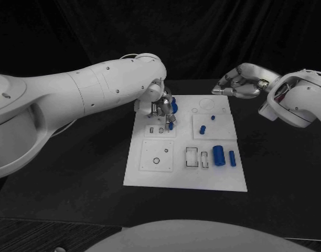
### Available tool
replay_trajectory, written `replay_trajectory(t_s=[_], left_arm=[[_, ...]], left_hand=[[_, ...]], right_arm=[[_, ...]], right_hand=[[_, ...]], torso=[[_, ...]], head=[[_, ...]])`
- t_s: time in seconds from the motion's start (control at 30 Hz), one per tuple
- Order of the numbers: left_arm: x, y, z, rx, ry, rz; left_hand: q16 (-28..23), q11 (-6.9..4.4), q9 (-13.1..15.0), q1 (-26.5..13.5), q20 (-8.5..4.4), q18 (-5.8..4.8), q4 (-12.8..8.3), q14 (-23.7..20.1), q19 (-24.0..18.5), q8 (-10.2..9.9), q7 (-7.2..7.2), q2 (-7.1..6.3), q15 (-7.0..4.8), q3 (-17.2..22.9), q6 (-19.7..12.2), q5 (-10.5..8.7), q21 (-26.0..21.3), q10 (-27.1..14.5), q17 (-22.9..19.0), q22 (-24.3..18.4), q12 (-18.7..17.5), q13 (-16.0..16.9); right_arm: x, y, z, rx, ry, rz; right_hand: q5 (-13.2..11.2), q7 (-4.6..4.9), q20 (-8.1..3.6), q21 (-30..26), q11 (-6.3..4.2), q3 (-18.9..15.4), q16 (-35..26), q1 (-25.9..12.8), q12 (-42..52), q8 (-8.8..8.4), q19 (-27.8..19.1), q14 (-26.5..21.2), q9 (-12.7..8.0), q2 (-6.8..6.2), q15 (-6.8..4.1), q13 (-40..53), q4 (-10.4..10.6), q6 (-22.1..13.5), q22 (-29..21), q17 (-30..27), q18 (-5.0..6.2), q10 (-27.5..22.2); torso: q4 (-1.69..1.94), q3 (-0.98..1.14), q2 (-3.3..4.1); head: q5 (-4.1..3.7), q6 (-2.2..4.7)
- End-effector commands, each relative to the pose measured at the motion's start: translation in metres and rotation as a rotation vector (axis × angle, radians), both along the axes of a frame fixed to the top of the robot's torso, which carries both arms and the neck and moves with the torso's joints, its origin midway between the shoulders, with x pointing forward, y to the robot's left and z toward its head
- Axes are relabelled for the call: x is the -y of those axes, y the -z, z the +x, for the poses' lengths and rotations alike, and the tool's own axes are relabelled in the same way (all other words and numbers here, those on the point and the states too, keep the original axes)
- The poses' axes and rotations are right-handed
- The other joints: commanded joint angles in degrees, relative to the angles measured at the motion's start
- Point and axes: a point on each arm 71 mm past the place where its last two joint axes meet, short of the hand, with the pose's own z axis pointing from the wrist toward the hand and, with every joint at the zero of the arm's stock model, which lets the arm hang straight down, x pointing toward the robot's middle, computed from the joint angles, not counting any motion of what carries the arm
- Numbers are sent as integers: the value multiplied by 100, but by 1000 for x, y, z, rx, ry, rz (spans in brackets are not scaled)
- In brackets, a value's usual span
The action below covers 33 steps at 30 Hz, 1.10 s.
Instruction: Assemble the parts on the task board
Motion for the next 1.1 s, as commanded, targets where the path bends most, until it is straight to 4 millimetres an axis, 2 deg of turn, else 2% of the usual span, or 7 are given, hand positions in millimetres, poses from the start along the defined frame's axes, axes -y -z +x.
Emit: replay_trajectory(t_s=[0.03, 0.4, 0.73, 0.9, 1.1], left_arm=[[3, 1, -1, -8, 3, -10], [2, 3, -2, -14, 1, -1], [4, 3, -2, -9, -1, -3], [4, 3, -2, -4, -4, -9], [4, 3, -2, 0, -7, -11]], left_hand=[[15, -327, 11, -10, -36, 18, -14, 593, 292, -30, -3, -49, -42, 79, 14, 47, -22, 931, 1510, 1152, 715, 2741], [15, -324, 40, -59, -35, 11, -108, 593, 317, -61, 1, -132, -40, 335, 24, 89, -12, 931, 1510, 1181, 715, 2741], [15, -363, 185, -59, -62, 13, -450, 593, 318, -15, -46, -356, -74, 823, 157, 22, -21, 931, 1510, 1182, 715, 2741], [15, -392, 298, -58, -88, 11, -619, 593, 327, 46, -75, -437, -103, 1020, 223, 26, -21, 931, 1510, 1189, 715, 2741], [15, -403, 367, -76, -103, 14, -708, 593, 320, 73, -83, -474, -117, 1134, 213, 27, -30, 931, 1510, 1179, 715, 2741]], right_arm=[[1, 2, 0, -16, 10, -7], [1, 2, 0, -19, 9, -8], [1, 3, 0, -22, 9, -10], [1, 4, 0, -26, 8, -11], [1, 4, 0, -30, 7, -13]], right_hand=[[-19, 9, 50, -27, 39, -30, -38, 65, -25, -33, 496, 477, -6, -11, 34, 571, 8, 20, 1436, 936, 9, 253], [-26, 10, 51, -27, 40, -31, -39, 68, -28, -31, 496, 476, -7, -9, 35, 563, 8, 24, 1436, 933, 8, 250], [-37, 11, 52, -64, 42, -34, -58, 76, -45, -29, 473, 467, -8, -8, 36, 523, 5, 31, 1422, 894, 19, 234], [-43, 12, 53, -82, 44, -36, -68, 81, -52, -28, 462, 462, -9, -8, 38, 506, 5, 34, 1414, 874, 24, 226], [-48, 13, 54, -105, 46, -38, -81, 83, -64, -28, 447, 455, -11, -8, 39, 477, 5, 35, 1406, 847, 31, 214]], torso=[[2, 0, 0], [0, -1, 0], [3, -2, 1], [5, -4, -1], [5, -5, -5]], head=[[-1, -13], [-2, -23], [4, -23], [20, -23], [23, -23]])
